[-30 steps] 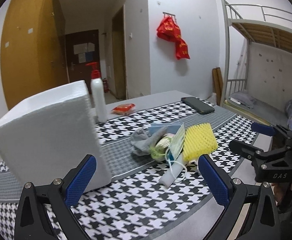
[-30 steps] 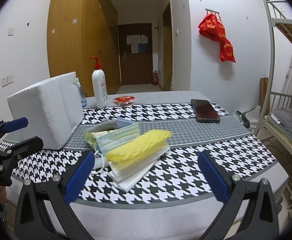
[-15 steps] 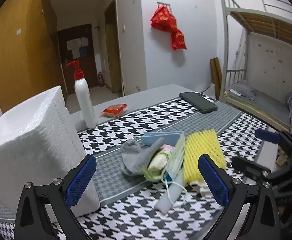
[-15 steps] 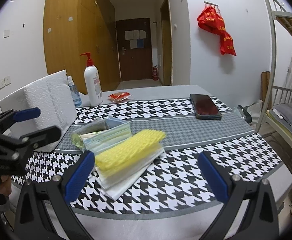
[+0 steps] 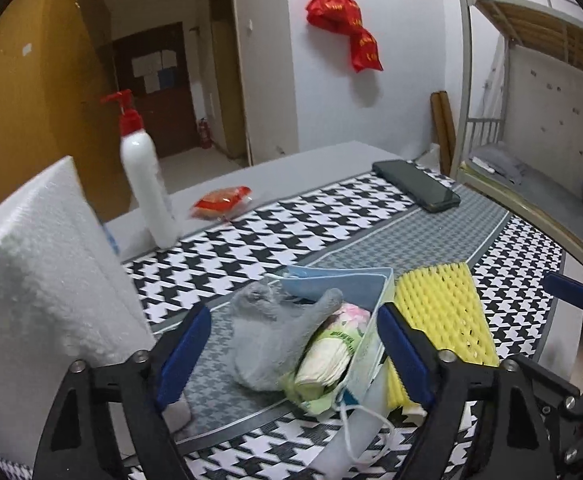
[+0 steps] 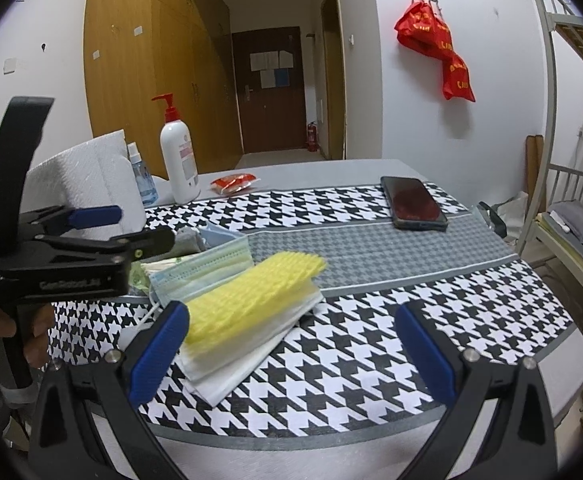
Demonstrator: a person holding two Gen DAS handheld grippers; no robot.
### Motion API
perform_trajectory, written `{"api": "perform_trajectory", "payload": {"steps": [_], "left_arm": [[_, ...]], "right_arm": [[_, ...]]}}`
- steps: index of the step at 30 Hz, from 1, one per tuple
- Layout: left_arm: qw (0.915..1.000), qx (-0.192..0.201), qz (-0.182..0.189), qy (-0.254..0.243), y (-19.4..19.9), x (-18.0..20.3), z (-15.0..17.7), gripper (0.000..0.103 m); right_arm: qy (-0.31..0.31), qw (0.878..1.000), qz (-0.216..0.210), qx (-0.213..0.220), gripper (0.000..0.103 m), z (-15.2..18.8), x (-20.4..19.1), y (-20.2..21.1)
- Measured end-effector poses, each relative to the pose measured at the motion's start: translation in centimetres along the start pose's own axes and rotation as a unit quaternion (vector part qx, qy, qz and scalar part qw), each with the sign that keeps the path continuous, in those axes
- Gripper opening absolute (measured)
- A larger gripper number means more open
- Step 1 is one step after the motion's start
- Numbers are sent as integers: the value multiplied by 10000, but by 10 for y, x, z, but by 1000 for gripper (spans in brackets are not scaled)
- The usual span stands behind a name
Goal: Organize soft objects
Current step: 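Move the left tool toward the grey sock while the right tool approaches the yellow foam net, then close the left gripper on the grey sock while the right gripper closes on the yellow foam net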
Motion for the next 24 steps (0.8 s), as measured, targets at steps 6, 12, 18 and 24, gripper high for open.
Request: {"api": "perform_trajectory", "payload": {"steps": [6,12,18,24], "left_arm": [[9996,-178,199,72,-16,0,1,73],[9994,-274,-164,100,-15,-16,9,63],[9992,-353,173,-57,-20,-12,11,54],[9987,-368,350,59,-26,-19,13,33]], "right_arm": [[-29,10000,12,-33,103,0,4,-5],[-20,10000,73,-52,103,-1,7,-7],[31,9999,26,-110,103,-4,3,-13],[140,9997,14,-189,103,-5,-5,-18]]}}
Point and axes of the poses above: each gripper's, at about its wrist camera, not at the fingertips, and y roughly against the way its jaws point, x to its right, z to its underside, the point moved 4 cm from there along -y, roughly the way its jaws point, and after that the axes turned 12 degrees about -y, right-handed, at the moved point
